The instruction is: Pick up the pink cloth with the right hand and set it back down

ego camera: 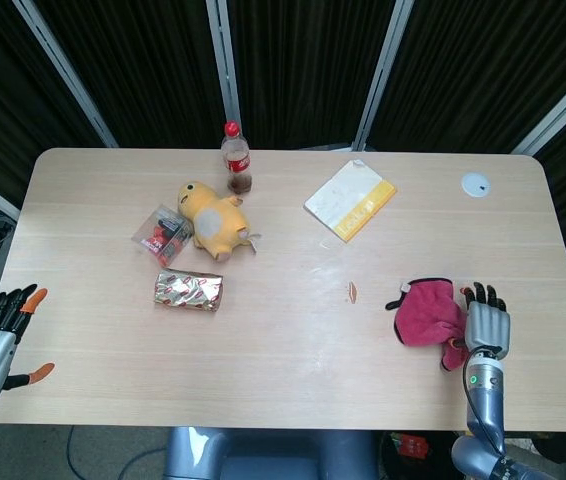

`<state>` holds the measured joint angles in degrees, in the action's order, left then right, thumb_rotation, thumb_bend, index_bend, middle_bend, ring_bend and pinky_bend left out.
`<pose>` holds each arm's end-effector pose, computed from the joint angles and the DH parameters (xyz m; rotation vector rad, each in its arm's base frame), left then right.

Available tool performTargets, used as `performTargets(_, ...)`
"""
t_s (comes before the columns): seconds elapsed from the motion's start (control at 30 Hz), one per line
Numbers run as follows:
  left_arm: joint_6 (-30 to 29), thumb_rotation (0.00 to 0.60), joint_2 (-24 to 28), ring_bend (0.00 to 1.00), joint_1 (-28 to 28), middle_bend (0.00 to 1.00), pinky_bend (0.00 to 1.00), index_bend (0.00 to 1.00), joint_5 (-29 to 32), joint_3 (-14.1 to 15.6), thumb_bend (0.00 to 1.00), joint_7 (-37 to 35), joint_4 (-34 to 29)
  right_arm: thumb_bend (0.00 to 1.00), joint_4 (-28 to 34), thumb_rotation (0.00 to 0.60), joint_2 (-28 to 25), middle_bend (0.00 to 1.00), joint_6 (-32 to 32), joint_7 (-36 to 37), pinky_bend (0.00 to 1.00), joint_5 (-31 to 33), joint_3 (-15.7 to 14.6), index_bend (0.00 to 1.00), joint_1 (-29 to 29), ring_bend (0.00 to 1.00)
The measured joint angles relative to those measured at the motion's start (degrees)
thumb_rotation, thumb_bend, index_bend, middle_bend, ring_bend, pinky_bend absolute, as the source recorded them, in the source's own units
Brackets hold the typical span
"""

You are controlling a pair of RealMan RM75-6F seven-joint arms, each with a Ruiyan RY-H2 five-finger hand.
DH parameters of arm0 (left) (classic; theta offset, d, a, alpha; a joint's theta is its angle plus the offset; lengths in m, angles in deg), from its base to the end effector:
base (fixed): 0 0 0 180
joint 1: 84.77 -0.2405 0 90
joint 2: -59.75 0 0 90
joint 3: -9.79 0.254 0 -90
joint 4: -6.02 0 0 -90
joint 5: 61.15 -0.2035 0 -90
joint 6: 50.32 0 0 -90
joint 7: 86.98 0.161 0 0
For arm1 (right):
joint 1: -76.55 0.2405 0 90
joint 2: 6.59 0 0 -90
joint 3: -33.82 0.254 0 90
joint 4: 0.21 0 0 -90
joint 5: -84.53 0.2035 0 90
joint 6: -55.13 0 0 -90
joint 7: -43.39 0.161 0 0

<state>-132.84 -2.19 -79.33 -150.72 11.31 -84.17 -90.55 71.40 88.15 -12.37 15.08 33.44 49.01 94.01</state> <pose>-0.2935 0.1823 0.1479 -1.5198 -0.9478 -0.8575 -0.3398 -0.2850 0.0219 1.1976 -1.1114 0.4896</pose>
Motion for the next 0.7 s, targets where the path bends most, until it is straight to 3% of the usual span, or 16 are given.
performTargets(0.17,0.22,0.600,0.05,0.00,0.01,0.00,0.00,0.00,0.30,0.02,0.00,0.20,-0.25,0.03,-0.19,0.600,-0.94,0.24,0.82,-0.35,0.24,1.53,0.39,0.35,0.32,0.09)
performTargets(0.37,0.56,0.600,0.09,0.00,-0.01,0.00,0.00,0.01,0.94,-0.03,0.00,0.54,-0.61,0.04,-1.35,0.600,-0.29,0.26,1.55,0.01,0.26,2.18,0.33,0.37,0.97,0.11)
performTargets(0.5,0.61,0.600,0.12,0.00,-0.02,0.00,0.00,0.01,1.06,-0.07,0.00,0.47,-0.69,0.10,-2.29,0.600,0.51,0.26,2.01,0.18,0.28,2.23,0.23,0.38,1.66,0.11)
performTargets(0.7,0.67,0.600,0.17,0.00,0.02,0.00,0.00,0.02,1.17,-0.12,0.00,0.19,-0.76,0.30,-3.40,0.600,1.22,0.40,2.23,0.29,0.52,1.92,-0.09,0.51,2.21,0.28)
